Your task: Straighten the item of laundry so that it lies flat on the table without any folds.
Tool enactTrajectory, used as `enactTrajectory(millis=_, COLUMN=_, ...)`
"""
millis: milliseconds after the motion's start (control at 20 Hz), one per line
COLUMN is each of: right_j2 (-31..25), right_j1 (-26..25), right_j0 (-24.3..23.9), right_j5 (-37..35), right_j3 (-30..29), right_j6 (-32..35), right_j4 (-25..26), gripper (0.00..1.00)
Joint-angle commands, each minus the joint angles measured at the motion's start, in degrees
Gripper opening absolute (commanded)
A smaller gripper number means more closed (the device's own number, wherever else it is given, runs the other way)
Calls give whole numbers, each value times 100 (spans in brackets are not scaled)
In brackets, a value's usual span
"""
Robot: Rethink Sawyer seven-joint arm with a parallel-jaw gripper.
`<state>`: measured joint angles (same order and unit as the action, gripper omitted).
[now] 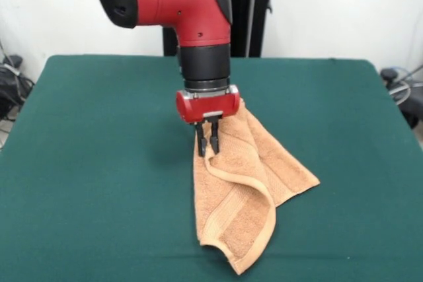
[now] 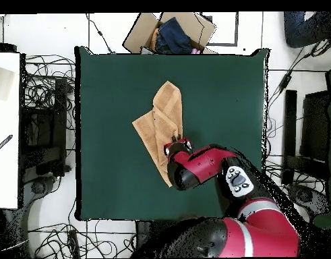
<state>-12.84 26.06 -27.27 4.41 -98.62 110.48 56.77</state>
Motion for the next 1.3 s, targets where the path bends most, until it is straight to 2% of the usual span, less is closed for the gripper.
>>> enactTrajectory(millis=50, right_j2=-999, right_j1=-1026, right_j0=-391, right_j5=-400, right_j3=589, right_j6=-326, right_j4=601, gripper=0)
enactTrajectory(millis=350, right_j2=-883, right_j1=-846, right_j0=-287, right_j5=-378, right_j3=511, right_j6=-184, right_j4=616, gripper=0)
enactTrajectory(millis=750, right_j2=-1342, right_j1=-523, right_j0=-717, right_j5=-825, right_j3=172, right_j6=-513, right_j4=553, gripper=0)
enactTrajectory(millis=1050, right_j2=-1425, right_j1=-594, right_j0=-851, right_j5=-819, right_j3=198, right_j6=-537, right_j4=680, gripper=0)
enactTrajectory(millis=1300, right_j2=-1507, right_j1=-306, right_j0=-820, right_j5=-969, right_j3=5, right_j6=-508, right_j4=517, gripper=0)
